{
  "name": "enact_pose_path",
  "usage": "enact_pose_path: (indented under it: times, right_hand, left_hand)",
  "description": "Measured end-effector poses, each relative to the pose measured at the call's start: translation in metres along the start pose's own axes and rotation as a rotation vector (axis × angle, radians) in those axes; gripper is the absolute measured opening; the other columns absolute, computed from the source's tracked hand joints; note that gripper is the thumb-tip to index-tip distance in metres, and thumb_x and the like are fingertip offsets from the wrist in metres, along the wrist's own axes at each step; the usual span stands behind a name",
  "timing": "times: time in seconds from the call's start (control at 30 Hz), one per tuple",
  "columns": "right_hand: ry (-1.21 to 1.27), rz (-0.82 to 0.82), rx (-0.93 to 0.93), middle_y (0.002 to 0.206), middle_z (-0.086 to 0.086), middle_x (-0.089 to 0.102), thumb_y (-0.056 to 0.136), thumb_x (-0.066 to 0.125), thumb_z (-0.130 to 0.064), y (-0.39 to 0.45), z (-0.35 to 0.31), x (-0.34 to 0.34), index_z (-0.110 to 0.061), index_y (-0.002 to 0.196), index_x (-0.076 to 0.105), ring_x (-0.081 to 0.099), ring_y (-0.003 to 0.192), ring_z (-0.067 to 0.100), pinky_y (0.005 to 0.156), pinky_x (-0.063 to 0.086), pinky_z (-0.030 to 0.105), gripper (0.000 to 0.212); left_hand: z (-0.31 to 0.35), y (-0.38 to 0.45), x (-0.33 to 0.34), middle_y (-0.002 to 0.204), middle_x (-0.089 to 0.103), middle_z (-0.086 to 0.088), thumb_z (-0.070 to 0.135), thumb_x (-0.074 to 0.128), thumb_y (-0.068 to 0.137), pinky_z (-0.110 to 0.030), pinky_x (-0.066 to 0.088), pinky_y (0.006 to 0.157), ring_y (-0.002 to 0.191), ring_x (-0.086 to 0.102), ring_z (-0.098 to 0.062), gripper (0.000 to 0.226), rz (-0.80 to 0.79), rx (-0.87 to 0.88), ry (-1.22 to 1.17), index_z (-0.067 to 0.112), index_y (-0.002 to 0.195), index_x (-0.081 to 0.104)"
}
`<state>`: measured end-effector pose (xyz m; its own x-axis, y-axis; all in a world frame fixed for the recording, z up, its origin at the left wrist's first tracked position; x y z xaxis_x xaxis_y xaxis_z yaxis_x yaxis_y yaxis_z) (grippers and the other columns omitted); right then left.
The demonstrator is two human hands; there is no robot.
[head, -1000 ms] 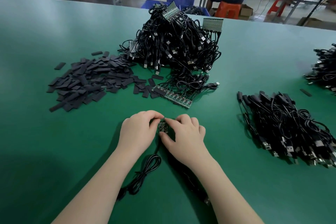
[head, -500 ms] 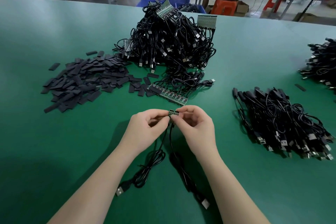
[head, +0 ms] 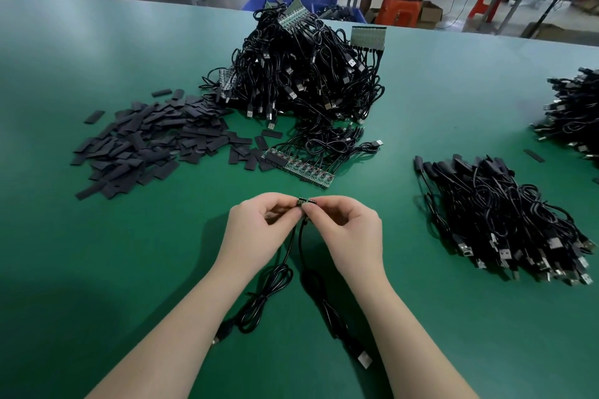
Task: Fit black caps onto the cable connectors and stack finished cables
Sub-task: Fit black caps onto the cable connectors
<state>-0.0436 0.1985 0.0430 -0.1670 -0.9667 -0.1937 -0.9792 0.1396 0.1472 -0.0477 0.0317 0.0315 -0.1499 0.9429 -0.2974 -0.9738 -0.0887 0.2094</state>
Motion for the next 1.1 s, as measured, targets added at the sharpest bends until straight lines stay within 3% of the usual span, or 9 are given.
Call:
enact_pose_path:
  times: [0.4, 0.47, 0.6, 0.67, 0.77, 0.87, 0.93, 1.0, 1.1]
  right_hand:
    - [0.004, 0.198, -0.078, 0.072, -0.014, 0.070, 0.086, 0.075, -0.016, -0.003, -0.002, -0.018, -0.026, 0.075, 0.067, 0.062, 0.065, 0.000, 0.064, 0.045, 0.009, 0.017]
    - [0.051, 0.286, -0.063, 0.074, -0.014, 0.068, 0.090, 0.071, -0.019, -0.003, 0.000, -0.032, -0.026, 0.080, 0.064, 0.062, 0.066, 0.004, 0.065, 0.047, 0.013, 0.014]
    - [0.218, 0.436, -0.084, 0.080, -0.016, 0.063, 0.096, 0.063, -0.017, -0.007, -0.011, -0.060, -0.024, 0.089, 0.060, 0.064, 0.065, 0.016, 0.062, 0.052, 0.021, 0.010]
    - [0.251, 0.462, -0.166, 0.083, -0.013, 0.061, 0.097, 0.061, -0.013, -0.012, -0.033, -0.066, -0.022, 0.091, 0.059, 0.064, 0.062, 0.014, 0.062, 0.052, 0.023, 0.011]
    - [0.296, 0.387, -0.330, 0.086, -0.004, 0.059, 0.097, 0.060, -0.007, -0.015, -0.083, -0.058, -0.021, 0.090, 0.057, 0.065, 0.060, 0.016, 0.063, 0.052, 0.024, 0.016]
    - [0.455, 0.134, -0.398, 0.086, 0.004, 0.063, 0.097, 0.056, -0.006, -0.014, -0.126, -0.033, -0.021, 0.089, 0.057, 0.068, 0.062, 0.019, 0.065, 0.056, 0.028, 0.017]
    - [0.671, -0.028, -0.330, 0.085, -0.004, 0.066, 0.099, 0.052, -0.010, -0.009, -0.137, -0.015, -0.020, 0.090, 0.055, 0.073, 0.069, 0.020, 0.069, 0.057, 0.029, 0.014]
    - [0.805, -0.041, -0.237, 0.080, -0.010, 0.066, 0.101, 0.050, -0.012, -0.002, -0.129, -0.010, -0.019, 0.092, 0.052, 0.075, 0.076, 0.021, 0.071, 0.056, 0.027, 0.012]
    - [0.784, 0.071, 0.019, 0.089, 0.001, 0.069, 0.102, 0.049, -0.005, 0.010, -0.079, -0.005, -0.016, 0.095, 0.050, 0.075, 0.079, 0.020, 0.073, 0.057, 0.026, 0.013]
  left_hand:
    - [0.004, -0.002, -0.004, 0.079, 0.068, 0.022, 0.017, 0.076, 0.083, -0.007, 0.047, 0.068, 0.075, 0.064, 0.004, 0.025, 0.076, 0.016, 0.040, 0.038, 0.077, 0.065]
    - [0.002, -0.001, -0.010, 0.079, 0.068, 0.022, 0.020, 0.073, 0.086, -0.003, 0.044, 0.069, 0.081, 0.061, 0.009, 0.024, 0.100, 0.011, 0.076, 0.042, 0.086, 0.064]
    - [-0.008, 0.002, -0.014, 0.104, 0.063, 0.027, 0.032, 0.068, 0.089, -0.007, 0.041, 0.080, 0.098, 0.058, 0.011, 0.042, 0.079, -0.030, 0.150, 0.036, 0.130, 0.056]
    - [-0.012, 0.002, -0.014, 0.111, 0.061, 0.026, 0.034, 0.066, 0.090, -0.008, 0.039, 0.081, 0.101, 0.056, 0.010, 0.040, 0.072, -0.044, 0.161, 0.035, 0.130, 0.058]
    - [-0.009, 0.002, -0.017, 0.113, 0.059, 0.023, 0.037, 0.062, 0.092, -0.004, 0.037, 0.076, 0.102, 0.054, 0.011, 0.027, 0.101, -0.028, 0.204, 0.040, 0.119, 0.063]
    - [0.001, 0.005, -0.031, 0.110, 0.062, 0.018, 0.037, 0.053, 0.098, -0.014, 0.045, 0.086, 0.102, 0.054, 0.010, 0.017, 0.200, 0.018, 0.182, 0.040, 0.111, 0.065]
    - [0.003, 0.006, -0.047, 0.104, 0.067, 0.007, 0.039, 0.048, 0.100, -0.030, 0.049, 0.089, 0.097, 0.060, -0.002, 0.019, 0.279, -0.001, 0.125, 0.038, 0.109, 0.065]
    - [0.001, 0.008, -0.063, 0.104, 0.067, -0.008, 0.036, 0.045, 0.102, -0.042, 0.050, 0.087, 0.096, 0.061, -0.028, 0.024, 0.346, -0.035, 0.114, 0.031, 0.116, 0.064]
    - [-0.003, 0.014, -0.096, 0.116, 0.063, 0.002, 0.022, 0.046, 0.101, -0.041, 0.048, 0.093, 0.103, 0.058, -0.021, 0.028, 0.454, -0.054, 0.178, 0.023, 0.125, 0.060]
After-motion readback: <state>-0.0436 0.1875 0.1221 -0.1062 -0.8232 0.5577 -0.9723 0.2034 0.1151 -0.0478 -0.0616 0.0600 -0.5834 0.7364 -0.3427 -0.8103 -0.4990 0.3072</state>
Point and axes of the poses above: each hand's wrist, its own y-axis towards the middle knuckle, its own x-axis out of the palm, z = x × y, the point moved 10 cm from there along y, towards the middle knuckle
